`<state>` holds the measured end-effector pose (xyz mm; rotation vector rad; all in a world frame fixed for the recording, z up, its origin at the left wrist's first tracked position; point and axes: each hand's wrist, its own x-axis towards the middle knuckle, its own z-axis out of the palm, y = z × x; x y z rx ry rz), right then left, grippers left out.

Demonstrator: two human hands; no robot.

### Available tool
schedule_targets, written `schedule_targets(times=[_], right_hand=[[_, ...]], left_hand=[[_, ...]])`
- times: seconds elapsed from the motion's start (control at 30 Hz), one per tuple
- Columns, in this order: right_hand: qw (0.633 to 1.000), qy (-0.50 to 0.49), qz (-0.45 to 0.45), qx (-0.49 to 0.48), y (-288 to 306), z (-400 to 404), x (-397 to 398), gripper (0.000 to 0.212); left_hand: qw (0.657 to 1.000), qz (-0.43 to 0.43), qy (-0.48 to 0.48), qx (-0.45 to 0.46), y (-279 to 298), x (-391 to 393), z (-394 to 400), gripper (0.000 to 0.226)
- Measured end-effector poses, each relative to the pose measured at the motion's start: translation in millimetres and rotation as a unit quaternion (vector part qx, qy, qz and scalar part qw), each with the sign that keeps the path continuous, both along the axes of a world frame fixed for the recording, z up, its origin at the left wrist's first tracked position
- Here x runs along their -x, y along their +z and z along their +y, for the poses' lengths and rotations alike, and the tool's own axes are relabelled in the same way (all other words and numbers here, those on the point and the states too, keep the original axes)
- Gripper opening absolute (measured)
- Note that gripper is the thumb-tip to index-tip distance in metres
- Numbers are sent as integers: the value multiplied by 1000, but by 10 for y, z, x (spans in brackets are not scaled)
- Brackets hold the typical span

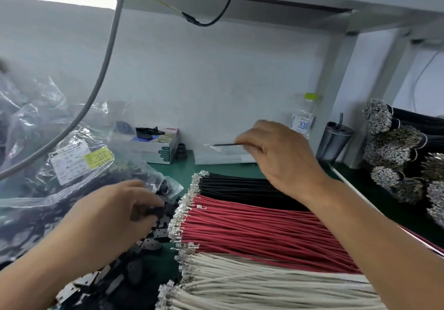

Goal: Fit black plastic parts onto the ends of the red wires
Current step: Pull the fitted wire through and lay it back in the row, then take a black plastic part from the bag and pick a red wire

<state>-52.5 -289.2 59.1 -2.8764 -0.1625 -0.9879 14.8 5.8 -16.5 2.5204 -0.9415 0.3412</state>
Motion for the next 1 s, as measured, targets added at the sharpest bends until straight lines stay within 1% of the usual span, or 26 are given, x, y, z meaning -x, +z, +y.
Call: schedule_targets(times=[0.07, 0.1, 0.17, 0.23, 0.3, 0.37, 0.43, 0.5, 0.57, 0.7, 0.77, 0.9, 1.0], right_hand=[[997, 12, -73, 9, -9, 54, 188, 17], [996, 17, -92, 4, -57, 93, 297, 16], [995, 30, -96, -17, -214, 171, 486, 16], [995, 40, -81, -47, -393, 232, 595, 18], [995, 42, -67, -60, -542, 261, 635, 16], [996, 39, -61, -53, -638, 259, 639, 14], [995, 49, -58, -59, -696, 239, 644, 12], [994, 57, -52, -77, -706, 232, 656, 14], [992, 57, -41, -103, -691, 243, 673, 15], [986, 68, -22, -149, -639, 298, 736, 12], [985, 70, -23, -153, -617, 329, 750, 11], [989, 64, -12, -132, -604, 370, 753, 10], [991, 67, -1, -117, -604, 362, 753, 11]], left_hand=[[996, -22, -30, 75, 36, 41, -42, 42], [992, -26, -37, 120, 45, 65, -69, 37], [981, -14, -41, 190, 35, 116, -124, 27], [969, 27, -57, 240, 4, 167, -186, 19], [946, 87, -84, 301, -10, 237, -249, 16], [920, 134, -100, 354, -19, 306, -318, 21], [898, 178, -110, 387, -37, 370, -387, 23], [876, 226, -121, 409, -43, 427, -440, 23], [861, 249, -129, 425, -54, 456, -483, 24], [844, 282, -88, 448, -56, 503, -538, 39], [842, 295, -82, 444, -36, 540, -551, 37], [836, 306, -91, 447, -16, 576, -562, 25], [836, 307, -90, 446, -29, 573, -572, 25]])
